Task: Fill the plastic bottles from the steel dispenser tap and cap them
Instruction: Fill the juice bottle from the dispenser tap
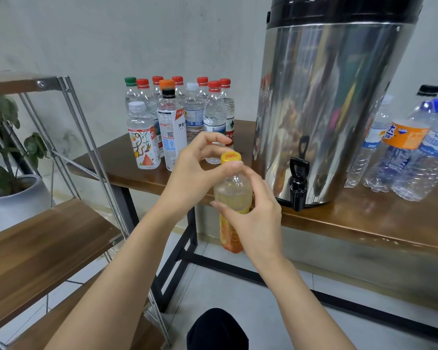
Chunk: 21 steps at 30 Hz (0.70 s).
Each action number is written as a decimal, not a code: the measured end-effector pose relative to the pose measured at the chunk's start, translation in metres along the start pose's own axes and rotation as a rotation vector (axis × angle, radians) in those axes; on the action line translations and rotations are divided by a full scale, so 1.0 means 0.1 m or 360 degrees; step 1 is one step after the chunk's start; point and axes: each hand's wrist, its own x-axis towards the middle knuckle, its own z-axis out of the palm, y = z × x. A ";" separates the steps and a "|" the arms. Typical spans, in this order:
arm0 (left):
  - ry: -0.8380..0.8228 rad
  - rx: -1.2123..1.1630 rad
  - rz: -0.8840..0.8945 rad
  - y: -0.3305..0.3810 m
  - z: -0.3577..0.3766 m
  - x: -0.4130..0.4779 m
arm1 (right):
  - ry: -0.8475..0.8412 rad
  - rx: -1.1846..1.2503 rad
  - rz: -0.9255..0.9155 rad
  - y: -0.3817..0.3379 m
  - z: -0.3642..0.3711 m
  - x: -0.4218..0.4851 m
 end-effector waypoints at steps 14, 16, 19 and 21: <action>0.0551 -0.0121 0.0063 -0.42 -0.09 0.09 | -0.0016 0.0153 -0.0029 0.07 0.18 0.65; 0.0655 0.0032 0.0029 -0.68 -0.06 0.07 | -0.0032 0.0130 -0.0032 0.09 0.30 0.89; 0.0583 0.0299 -0.0133 -1.04 0.03 0.05 | -0.0067 0.0107 0.0028 0.19 0.47 1.15; 0.0509 0.0547 -0.0190 -1.26 0.10 0.06 | -0.0083 0.0106 0.0061 0.26 0.56 1.26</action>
